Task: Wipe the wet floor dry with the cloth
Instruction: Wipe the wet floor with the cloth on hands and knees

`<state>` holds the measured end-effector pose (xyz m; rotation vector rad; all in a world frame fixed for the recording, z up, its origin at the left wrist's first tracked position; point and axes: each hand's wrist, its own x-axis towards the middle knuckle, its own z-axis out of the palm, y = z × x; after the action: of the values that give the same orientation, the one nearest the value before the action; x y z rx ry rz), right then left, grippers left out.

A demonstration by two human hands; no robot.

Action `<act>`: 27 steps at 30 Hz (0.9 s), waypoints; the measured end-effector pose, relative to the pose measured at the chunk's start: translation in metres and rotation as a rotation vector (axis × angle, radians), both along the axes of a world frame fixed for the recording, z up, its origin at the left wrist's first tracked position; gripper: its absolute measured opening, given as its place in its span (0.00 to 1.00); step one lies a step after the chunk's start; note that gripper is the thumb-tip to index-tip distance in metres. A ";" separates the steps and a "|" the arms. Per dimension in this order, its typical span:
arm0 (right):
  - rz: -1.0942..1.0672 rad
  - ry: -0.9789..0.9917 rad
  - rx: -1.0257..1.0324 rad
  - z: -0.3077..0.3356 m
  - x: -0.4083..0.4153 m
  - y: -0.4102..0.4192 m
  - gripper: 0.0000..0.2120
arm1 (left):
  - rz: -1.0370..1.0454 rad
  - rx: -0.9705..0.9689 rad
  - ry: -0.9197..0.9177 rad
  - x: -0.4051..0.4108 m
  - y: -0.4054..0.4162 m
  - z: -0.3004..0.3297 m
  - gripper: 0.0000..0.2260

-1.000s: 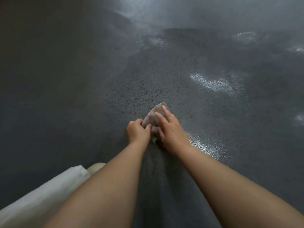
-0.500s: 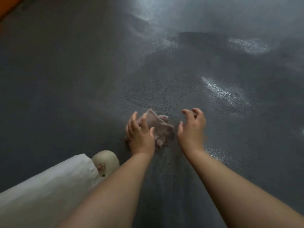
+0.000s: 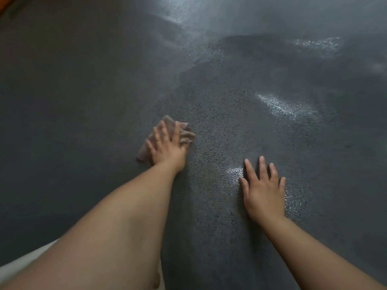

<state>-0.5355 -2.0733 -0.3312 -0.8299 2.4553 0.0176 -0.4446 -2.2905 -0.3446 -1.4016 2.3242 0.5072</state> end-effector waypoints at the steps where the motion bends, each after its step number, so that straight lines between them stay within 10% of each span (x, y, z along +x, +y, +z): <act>1: 0.004 0.006 0.002 0.000 0.001 0.000 0.26 | 0.116 -0.022 0.007 0.002 -0.012 0.001 0.33; 6: 0.005 0.017 -0.039 -0.005 0.001 0.003 0.26 | 0.469 -0.136 0.098 -0.003 -0.023 0.000 0.39; 17: 0.014 0.168 -0.130 -0.013 -0.010 -0.002 0.23 | -0.699 -0.089 0.041 -0.046 0.037 -0.005 0.28; 27: 0.067 0.120 -0.105 -0.007 -0.023 0.003 0.22 | 0.493 -0.193 0.033 0.043 -0.002 -0.012 0.26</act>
<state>-0.5586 -2.0706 -0.3379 -0.9823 2.5574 -0.0383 -0.4017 -2.2926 -0.3569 -2.0892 2.0863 0.4477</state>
